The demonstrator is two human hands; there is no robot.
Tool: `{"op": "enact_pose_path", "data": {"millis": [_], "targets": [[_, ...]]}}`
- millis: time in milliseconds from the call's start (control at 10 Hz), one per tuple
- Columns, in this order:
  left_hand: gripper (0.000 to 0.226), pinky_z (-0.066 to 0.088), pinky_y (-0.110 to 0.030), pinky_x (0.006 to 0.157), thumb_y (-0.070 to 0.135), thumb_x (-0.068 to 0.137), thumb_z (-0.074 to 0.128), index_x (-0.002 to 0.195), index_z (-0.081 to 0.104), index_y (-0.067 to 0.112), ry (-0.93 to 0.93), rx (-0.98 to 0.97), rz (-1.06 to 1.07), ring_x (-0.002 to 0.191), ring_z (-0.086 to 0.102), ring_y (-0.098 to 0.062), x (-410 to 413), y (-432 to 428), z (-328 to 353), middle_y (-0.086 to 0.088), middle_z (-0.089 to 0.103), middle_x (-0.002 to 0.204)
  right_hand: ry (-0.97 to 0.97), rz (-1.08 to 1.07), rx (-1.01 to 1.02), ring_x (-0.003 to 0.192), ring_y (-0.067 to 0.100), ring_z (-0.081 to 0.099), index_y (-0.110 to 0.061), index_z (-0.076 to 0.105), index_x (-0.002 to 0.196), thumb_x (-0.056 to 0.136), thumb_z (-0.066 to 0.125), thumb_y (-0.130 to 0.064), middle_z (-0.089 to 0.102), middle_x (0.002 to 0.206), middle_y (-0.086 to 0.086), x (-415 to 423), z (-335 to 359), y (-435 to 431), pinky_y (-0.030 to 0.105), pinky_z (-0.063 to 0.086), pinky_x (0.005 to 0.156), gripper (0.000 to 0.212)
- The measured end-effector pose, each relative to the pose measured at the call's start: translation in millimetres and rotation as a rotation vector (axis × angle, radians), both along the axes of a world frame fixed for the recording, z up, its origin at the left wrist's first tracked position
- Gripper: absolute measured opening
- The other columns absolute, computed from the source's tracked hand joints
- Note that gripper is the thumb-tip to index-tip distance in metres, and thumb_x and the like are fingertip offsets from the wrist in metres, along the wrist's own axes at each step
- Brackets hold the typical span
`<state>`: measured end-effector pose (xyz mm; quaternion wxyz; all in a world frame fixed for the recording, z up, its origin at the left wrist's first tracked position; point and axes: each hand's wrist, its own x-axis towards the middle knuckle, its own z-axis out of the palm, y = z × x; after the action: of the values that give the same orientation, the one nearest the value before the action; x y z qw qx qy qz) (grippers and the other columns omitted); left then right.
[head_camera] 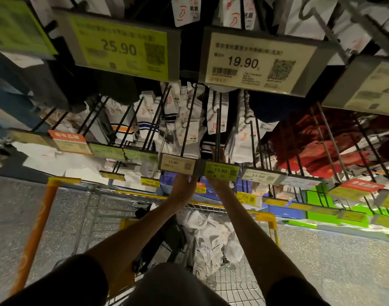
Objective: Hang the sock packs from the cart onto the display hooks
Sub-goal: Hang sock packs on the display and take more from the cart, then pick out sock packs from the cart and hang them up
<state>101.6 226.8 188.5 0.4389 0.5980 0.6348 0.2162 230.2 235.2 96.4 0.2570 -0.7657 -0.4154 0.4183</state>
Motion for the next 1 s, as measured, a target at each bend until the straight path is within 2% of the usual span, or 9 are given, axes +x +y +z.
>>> {"op": "enact_pose_path", "data": {"millis": [100, 200, 300, 400, 500, 600, 800, 900, 1000], "targets": [[0.021, 0.043, -0.008, 0.066, 0.010, 0.101, 0.046, 0.115, 0.062, 0.009, 0.026, -0.093, -0.062, 0.087, 0.058, -0.018, -16.7, -16.5, -11.7, -0.001, 0.061, 0.099, -0.169, -0.047, 0.153, 0.088, 0.023, 0.057, 0.006, 0.068, 0.090, 0.093, 0.049, 0.002, 0.065, 0.092, 0.016, -20.5, 34.1, -24.1, 0.014, 0.033, 0.070, 0.020], [0.021, 0.054, -0.041, 0.077, 0.013, 0.096, 0.051, 0.086, 0.066, 0.023, -0.042, -0.212, -0.013, 0.079, 0.066, -0.029, -39.5, -44.0, -23.4, -0.011, 0.068, 0.086, -0.221, -0.032, 0.278, 0.096, 0.020, 0.053, 0.000, 0.070, 0.094, 0.085, 0.047, -0.003, 0.067, 0.098, 0.019, -38.7, 21.5, -85.6, 0.011, 0.034, 0.085, 0.025], [0.024, 0.052, -0.026, 0.070, 0.017, 0.097, 0.050, 0.075, 0.056, 0.027, -0.071, -0.321, -0.022, 0.071, 0.058, -0.010, -62.0, -78.3, -14.7, 0.002, 0.061, 0.078, -0.248, 0.046, 0.294, 0.093, 0.021, 0.056, -0.004, 0.069, 0.092, 0.085, 0.047, -0.013, 0.068, 0.092, 0.018, -48.5, 4.0, -143.3, 0.030, 0.043, 0.084, 0.025], [0.018, 0.055, -0.037, 0.083, 0.029, 0.097, 0.050, 0.088, 0.064, 0.022, -0.111, -0.356, 0.000, 0.085, 0.065, -0.020, -90.5, -106.2, -63.1, -0.006, 0.069, 0.094, -0.199, 0.149, 0.054, 0.108, 0.029, 0.058, -0.007, 0.070, 0.100, 0.088, 0.048, -0.011, 0.067, 0.109, 0.012, -60.4, 5.3, -182.1, 0.032, 0.041, 0.094, 0.026], [0.032, 0.055, -0.050, 0.091, 0.043, 0.086, 0.049, 0.102, 0.069, 0.023, -0.099, -0.323, -0.044, 0.099, 0.068, -0.029, -117.6, -120.1, -132.7, -0.007, 0.072, 0.106, -0.188, 0.222, -0.003, 0.107, 0.033, 0.061, -0.005, 0.073, 0.099, 0.088, 0.047, -0.017, 0.070, 0.107, 0.014, -71.3, 4.8, -215.7, 0.038, 0.045, 0.097, 0.030], [0.023, 0.056, -0.055, 0.082, 0.032, 0.082, 0.048, 0.093, 0.068, 0.027, -0.116, -0.372, -0.040, 0.084, 0.069, -0.033, -135.3, -149.7, -155.1, -0.011, 0.072, 0.092, -0.212, 0.233, -0.048, 0.103, 0.034, 0.062, -0.006, 0.072, 0.100, 0.087, 0.046, -0.019, 0.070, 0.104, 0.014, -79.1, -15.6, -248.2, 0.040, 0.046, 0.094, 0.032], [0.023, 0.054, -0.045, 0.085, 0.009, 0.098, 0.045, 0.092, 0.065, 0.019, -0.079, -0.402, -0.050, 0.092, 0.066, -0.037, -147.4, -210.2, -113.2, -0.018, 0.069, 0.098, -0.215, 0.257, -0.101, 0.095, 0.037, 0.066, -0.001, 0.072, 0.098, 0.088, 0.053, -0.014, 0.071, 0.099, 0.020, -96.7, -24.1, -306.2, 0.045, 0.051, 0.087, 0.025], [0.020, 0.058, -0.044, 0.078, 0.015, 0.092, 0.050, 0.085, 0.064, 0.028, -0.055, -0.443, -0.063, 0.086, 0.069, -0.036, -154.7, -233.9, -109.7, -0.015, 0.072, 0.092, -0.169, 0.283, -0.164, 0.099, 0.030, 0.066, -0.004, 0.073, 0.102, 0.087, 0.049, -0.021, 0.072, 0.105, 0.014, -96.1, -34.3, -329.6, 0.042, 0.050, 0.091, 0.033], [0.015, 0.053, -0.034, 0.069, 0.009, 0.093, 0.055, 0.096, 0.067, 0.016, -0.011, -0.444, -0.080, 0.082, 0.069, -0.029, -157.1, -250.0, -98.4, -0.013, 0.072, 0.092, -0.162, 0.381, -0.224, 0.112, 0.024, 0.062, -0.007, 0.071, 0.111, 0.093, 0.050, -0.007, 0.069, 0.118, 0.009, -103.8, -9.5, -334.0, 0.032, 0.044, 0.101, 0.028]]}}
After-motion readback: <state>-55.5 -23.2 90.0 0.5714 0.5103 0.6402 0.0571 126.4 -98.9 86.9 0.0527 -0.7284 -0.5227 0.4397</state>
